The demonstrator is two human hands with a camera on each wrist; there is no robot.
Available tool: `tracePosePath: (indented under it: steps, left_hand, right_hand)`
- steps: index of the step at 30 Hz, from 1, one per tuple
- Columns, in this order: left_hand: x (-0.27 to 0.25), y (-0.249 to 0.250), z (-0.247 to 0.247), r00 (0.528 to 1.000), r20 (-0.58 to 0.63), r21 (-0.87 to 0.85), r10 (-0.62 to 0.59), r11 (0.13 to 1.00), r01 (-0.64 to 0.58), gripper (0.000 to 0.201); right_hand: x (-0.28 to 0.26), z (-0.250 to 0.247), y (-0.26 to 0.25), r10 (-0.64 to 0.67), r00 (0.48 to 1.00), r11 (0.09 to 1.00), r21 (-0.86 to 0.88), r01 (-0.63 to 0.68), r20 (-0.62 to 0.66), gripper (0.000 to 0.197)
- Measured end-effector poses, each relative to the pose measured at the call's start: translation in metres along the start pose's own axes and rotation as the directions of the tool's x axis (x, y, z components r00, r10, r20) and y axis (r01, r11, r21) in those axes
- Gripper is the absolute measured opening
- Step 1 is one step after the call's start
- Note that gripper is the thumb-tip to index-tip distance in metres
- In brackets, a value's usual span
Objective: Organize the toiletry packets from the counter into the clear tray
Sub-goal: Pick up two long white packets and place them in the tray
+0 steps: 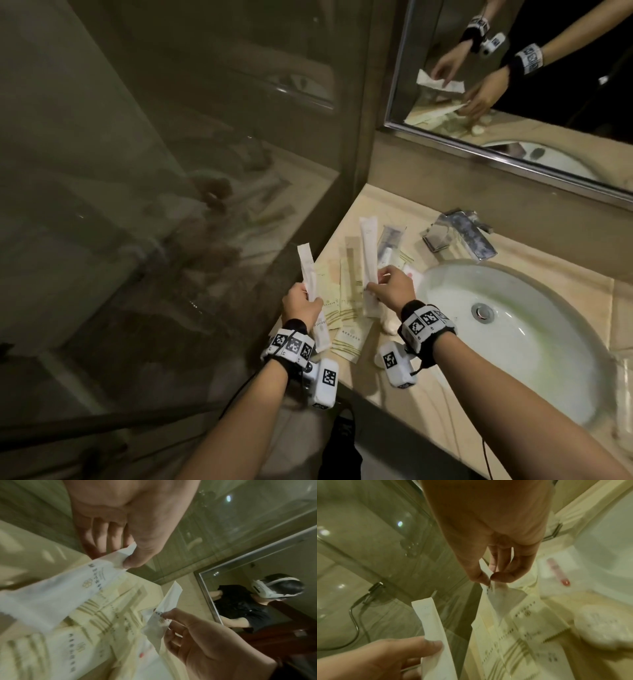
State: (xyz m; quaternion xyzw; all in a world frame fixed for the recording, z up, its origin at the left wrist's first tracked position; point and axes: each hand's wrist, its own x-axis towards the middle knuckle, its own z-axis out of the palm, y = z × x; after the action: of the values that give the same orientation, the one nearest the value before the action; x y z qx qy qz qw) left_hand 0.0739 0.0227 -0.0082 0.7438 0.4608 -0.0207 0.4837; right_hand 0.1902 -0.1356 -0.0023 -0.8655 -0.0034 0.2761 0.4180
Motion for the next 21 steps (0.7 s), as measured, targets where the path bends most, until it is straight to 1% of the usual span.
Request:
tracePosePath:
  steps: [2,4,5,7,10,12,14,16,19,21]
  left_hand:
    - [-0.004,0.018,0.005,0.998,0.010,-0.027,0.069,0.997,-0.069,0.015]
    - [-0.007,0.038,0.015,0.989,0.044,-0.060,0.141,0.989,-0.139,0.013]
    - [-0.009,0.047,0.022,0.981,0.071,-0.084,0.180,0.981,-0.174,0.016]
    - [-0.017,0.069,0.037,0.958,0.133,-0.132,0.253,0.963,-0.236,0.031]
    - [-0.034,0.102,0.064,0.917,0.221,-0.216,0.333,0.933,-0.287,0.041]
    - [-0.051,0.122,0.085,0.878,0.282,-0.285,0.386,0.908,-0.308,0.043]
    - [-0.072,0.140,0.108,0.831,0.345,-0.334,0.436,0.885,-0.325,0.035]
    - [-0.096,0.157,0.132,0.780,0.425,-0.375,0.459,0.874,-0.310,0.028]
    - [-0.137,0.177,0.169,0.693,0.537,-0.384,0.481,0.871,-0.307,0.028]
    - [-0.161,0.185,0.195,0.644,0.583,-0.387,0.495,0.866,-0.316,0.027]
  right_hand:
    - [-0.010,-0.018,-0.006,-0.021,0.999,0.998,0.059,0.023,-0.031,0.021]
    - [-0.018,-0.038,-0.008,-0.034,0.998,0.991,0.131,0.041,-0.055,0.021]
    - [-0.023,-0.049,-0.009,-0.039,0.997,0.982,0.182,0.049,-0.059,0.022]
    - [-0.032,-0.072,-0.005,-0.044,0.998,0.960,0.275,0.056,-0.052,0.024]
    - [-0.047,-0.113,0.009,-0.073,0.996,0.934,0.347,0.088,-0.055,0.032]
    - [-0.059,-0.143,0.024,-0.087,0.993,0.919,0.380,0.109,-0.074,0.037]
    - [-0.075,-0.174,0.042,-0.066,0.993,0.896,0.431,0.104,-0.102,0.041]
    - [-0.092,-0.205,0.061,-0.052,0.987,0.874,0.472,0.117,-0.150,0.044]
    - [-0.117,-0.251,0.096,-0.023,0.973,0.849,0.510,0.141,-0.231,0.038]
    - [-0.133,-0.279,0.121,0.003,0.963,0.838,0.526,0.144,-0.269,0.035]
